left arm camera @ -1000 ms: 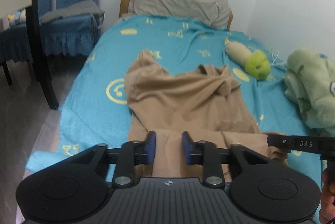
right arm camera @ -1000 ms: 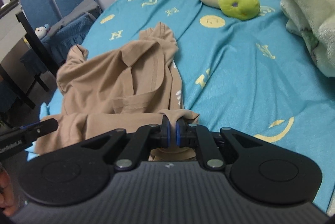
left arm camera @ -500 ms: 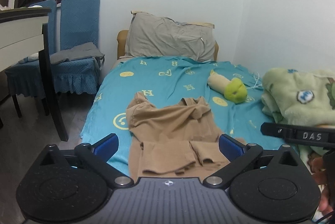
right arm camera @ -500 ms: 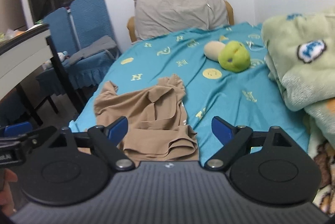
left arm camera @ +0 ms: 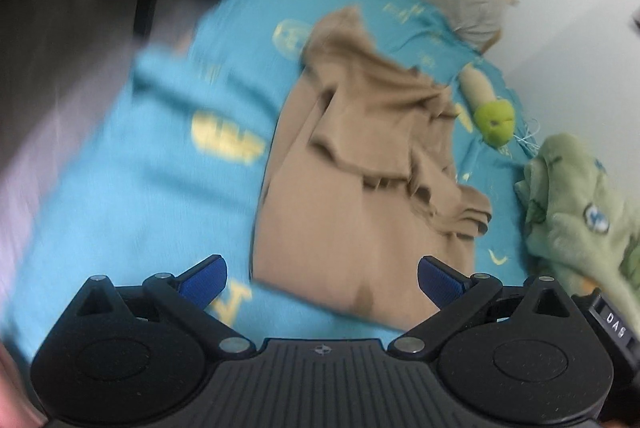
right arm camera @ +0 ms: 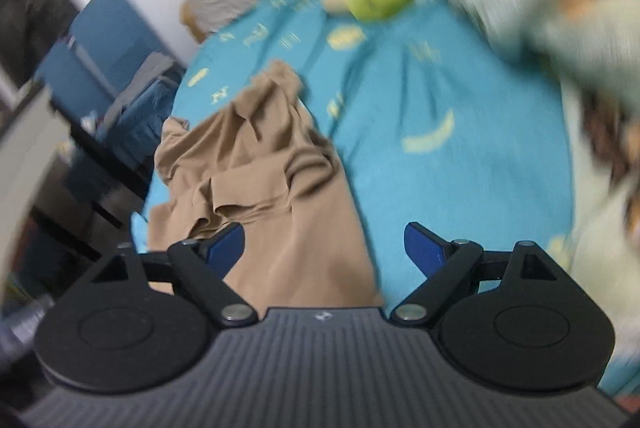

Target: Fold clothes

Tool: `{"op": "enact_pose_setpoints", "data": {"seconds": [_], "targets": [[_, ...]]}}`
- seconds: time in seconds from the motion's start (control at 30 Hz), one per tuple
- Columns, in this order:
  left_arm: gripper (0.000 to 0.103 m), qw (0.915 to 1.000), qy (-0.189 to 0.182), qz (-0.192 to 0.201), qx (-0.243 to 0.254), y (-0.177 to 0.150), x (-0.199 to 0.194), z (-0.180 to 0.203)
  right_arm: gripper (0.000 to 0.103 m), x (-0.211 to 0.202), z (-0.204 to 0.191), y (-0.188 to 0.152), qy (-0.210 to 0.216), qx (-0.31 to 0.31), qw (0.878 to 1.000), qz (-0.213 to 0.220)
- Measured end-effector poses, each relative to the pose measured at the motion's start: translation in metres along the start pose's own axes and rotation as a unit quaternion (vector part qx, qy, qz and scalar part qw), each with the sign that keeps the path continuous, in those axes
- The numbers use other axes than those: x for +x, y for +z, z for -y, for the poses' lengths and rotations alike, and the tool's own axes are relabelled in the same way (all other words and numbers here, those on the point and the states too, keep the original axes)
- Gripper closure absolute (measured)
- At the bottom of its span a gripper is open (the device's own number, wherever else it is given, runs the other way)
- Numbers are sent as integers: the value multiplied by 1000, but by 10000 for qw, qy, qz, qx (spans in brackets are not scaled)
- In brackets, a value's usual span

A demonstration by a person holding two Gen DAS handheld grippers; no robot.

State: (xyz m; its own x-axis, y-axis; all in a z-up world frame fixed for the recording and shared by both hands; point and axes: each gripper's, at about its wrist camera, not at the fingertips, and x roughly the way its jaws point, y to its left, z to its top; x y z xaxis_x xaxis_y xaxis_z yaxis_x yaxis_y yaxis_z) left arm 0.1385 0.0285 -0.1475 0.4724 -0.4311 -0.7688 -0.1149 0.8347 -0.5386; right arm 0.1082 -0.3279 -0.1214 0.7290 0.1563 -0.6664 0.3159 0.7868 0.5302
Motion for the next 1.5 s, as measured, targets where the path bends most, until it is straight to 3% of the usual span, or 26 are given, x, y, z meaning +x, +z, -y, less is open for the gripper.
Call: {"op": "enact_pose_setpoints", "data": {"seconds": [0.13, 0.23, 0.33, 0.4, 0.47, 0.53, 0.63, 0.7, 0.8, 0.93, 1.07, 1.17, 1.37, 1.5], "targets": [[6, 9918, -476, -612, -1011, -2, 24, -22, 15, 14, 18, -8, 428, 972, 9935, -421], [8, 9813, -790, -912, -1497, -8, 37, -31, 15, 28, 25, -22, 798, 1691, 9786, -856], [9, 9781, -912, -766, -1706, -9, 42, -32, 14, 46, 29, -40, 1044, 2382, 9582, -1188], [23, 9775, -932, -605, -1793, -7, 45, -32, 15, 60, 29, -51, 1105, 2663, 9475, -1381], [29, 9781, -889, -430, -1834, -6, 48, -31, 15, 68, 28, -56, 1195, 2813, 9417, -1405], [34, 9776, -880, -235, -1899, -7, 50, -31, 15, 70, 25, -56, 1235, 2822, 9423, -1311], [53, 9785, -765, -56, -1914, -8, 51, -30, 16, 72, 22, -58, 1265, 2866, 9429, -1132], [73, 9785, -668, 18, -1952, -9, 50, -31, 26, 72, 23, -59, 1210, 2879, 9444, -1033], [89, 9762, -658, 78, -2065, -11, 48, -37, 37, 73, 28, -58, 1151, 2876, 9465, -901], [94, 9763, -788, 220, -2003, -12, 39, -33, 69, 71, 31, -55, 880, 2669, 9564, -799], [96, 9793, -987, 430, -1717, -12, 23, -20, 81, 67, 31, -52, 751, 2444, 9645, -664], [97, 9829, -1074, 650, -1348, -15, 4, -9, 87, 60, 26, -47, 803, 2165, 9718, -470], [97, 9795, -1403, 926, -1114, -20, -33, 7, 90, 17, -3, -23, 1045, 1531, 9827, 31], [97, 9790, -1464, 1088, -914, -28, -69, 25, 90, -19, -20, -12, 1046, 1127, 9881, 106]]}}
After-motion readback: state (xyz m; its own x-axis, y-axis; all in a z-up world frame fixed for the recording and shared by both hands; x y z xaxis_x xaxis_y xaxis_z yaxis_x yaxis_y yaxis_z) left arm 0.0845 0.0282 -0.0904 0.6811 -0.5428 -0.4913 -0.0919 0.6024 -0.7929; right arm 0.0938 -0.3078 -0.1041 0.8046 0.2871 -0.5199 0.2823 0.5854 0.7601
